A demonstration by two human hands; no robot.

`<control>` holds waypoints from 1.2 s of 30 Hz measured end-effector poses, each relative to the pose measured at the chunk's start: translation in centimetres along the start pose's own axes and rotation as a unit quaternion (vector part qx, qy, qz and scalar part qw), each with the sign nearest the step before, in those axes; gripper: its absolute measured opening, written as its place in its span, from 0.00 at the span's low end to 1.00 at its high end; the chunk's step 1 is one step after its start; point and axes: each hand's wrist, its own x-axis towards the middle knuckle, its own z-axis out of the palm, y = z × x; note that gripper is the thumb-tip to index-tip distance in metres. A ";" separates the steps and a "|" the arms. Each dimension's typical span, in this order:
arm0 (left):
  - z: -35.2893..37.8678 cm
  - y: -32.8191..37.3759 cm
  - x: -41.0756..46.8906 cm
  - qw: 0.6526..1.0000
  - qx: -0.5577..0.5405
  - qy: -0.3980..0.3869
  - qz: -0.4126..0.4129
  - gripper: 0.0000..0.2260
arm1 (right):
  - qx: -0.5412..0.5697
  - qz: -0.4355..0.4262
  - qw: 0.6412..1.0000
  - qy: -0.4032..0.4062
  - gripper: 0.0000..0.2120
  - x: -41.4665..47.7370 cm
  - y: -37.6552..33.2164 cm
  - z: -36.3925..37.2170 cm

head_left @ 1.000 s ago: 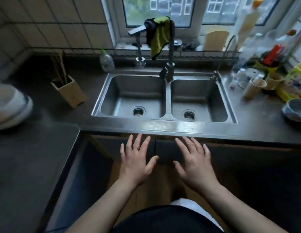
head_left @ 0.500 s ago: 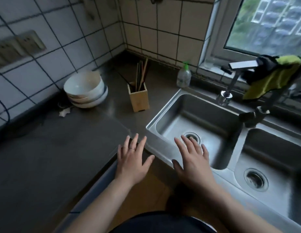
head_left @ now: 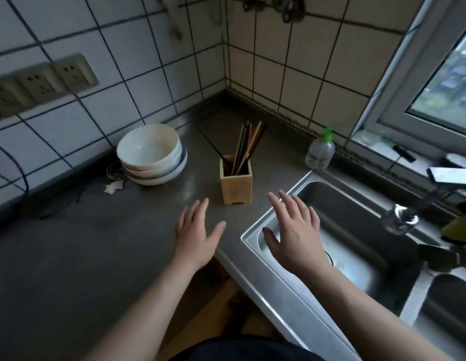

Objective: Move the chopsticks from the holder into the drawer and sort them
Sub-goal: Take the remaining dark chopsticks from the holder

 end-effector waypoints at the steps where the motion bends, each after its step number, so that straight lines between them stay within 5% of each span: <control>1: -0.1 -0.2 1.6 1.000 -0.012 -0.006 -0.005 0.32 | 0.000 0.005 1.000 0.003 0.34 1.0 -0.1 0.1; 13: 0.1 -0.3 19.2 0.979 -0.167 -0.100 -0.068 0.36 | 0.053 0.099 0.993 0.021 0.35 12.2 -2.0 1.5; 21: 0.9 2.0 24.9 0.945 -0.275 -0.178 0.017 0.26 | 0.150 0.166 0.975 0.003 0.36 17.7 -2.2 1.9; 26: 2.0 3.1 25.7 0.925 -0.323 -0.193 0.047 0.28 | 0.254 0.236 0.937 0.030 0.33 20.7 -2.4 2.5; 36: 4.1 2.7 26.6 0.899 -0.387 -0.200 0.040 0.14 | 0.442 0.286 0.846 0.087 0.17 24.2 -3.5 3.6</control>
